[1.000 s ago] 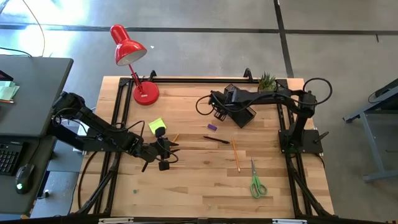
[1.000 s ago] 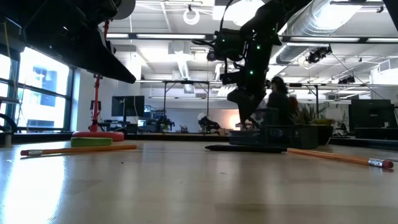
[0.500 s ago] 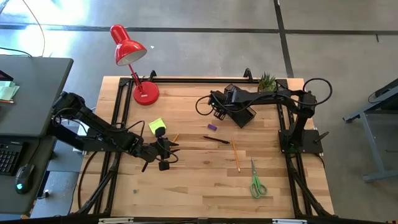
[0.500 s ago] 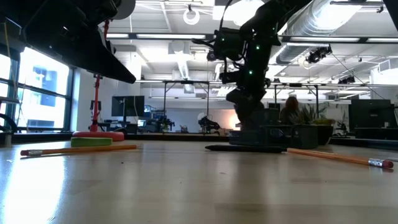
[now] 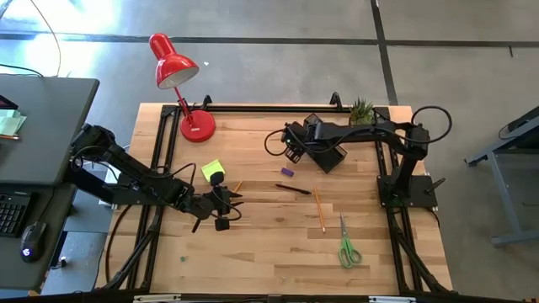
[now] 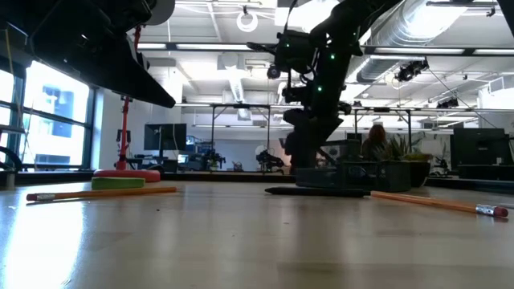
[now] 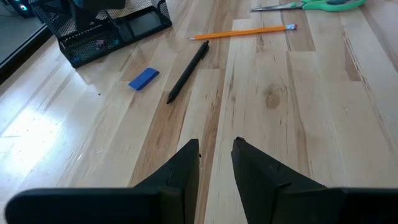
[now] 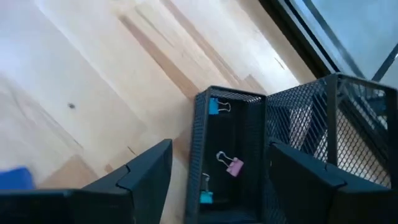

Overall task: Pick and place office supplies into organizer
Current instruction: Put the blue eraser into the black desk organizer

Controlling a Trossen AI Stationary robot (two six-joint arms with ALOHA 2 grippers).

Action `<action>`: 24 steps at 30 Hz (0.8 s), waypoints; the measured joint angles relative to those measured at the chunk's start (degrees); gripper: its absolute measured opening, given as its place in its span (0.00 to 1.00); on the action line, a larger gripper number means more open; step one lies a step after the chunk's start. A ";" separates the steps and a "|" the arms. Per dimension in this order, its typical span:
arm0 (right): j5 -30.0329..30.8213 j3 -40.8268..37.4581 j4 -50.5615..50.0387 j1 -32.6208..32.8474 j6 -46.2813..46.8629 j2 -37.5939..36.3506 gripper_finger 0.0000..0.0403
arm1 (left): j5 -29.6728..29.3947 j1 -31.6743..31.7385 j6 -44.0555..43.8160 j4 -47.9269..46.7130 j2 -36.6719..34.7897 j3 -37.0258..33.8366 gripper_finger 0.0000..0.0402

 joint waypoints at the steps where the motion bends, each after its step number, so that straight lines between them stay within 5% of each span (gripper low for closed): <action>1: 0.61 0.00 -0.18 -0.16 0.84 -0.23 0.60 | 0.00 0.00 0.00 0.00 0.02 0.00 0.21; 14: 5.75 0.00 -1.50 0.16 2.36 -0.29 0.60 | -0.01 0.00 0.02 0.11 0.00 0.00 0.21; 17: 0.90 0.00 -1.27 0.76 1.30 -0.29 0.60 | -0.31 0.00 0.04 0.50 0.00 0.00 0.21; 24: -21.35 0.00 0.15 5.24 -1.01 -0.29 0.58 | -0.46 0.00 0.04 0.48 0.01 0.00 0.21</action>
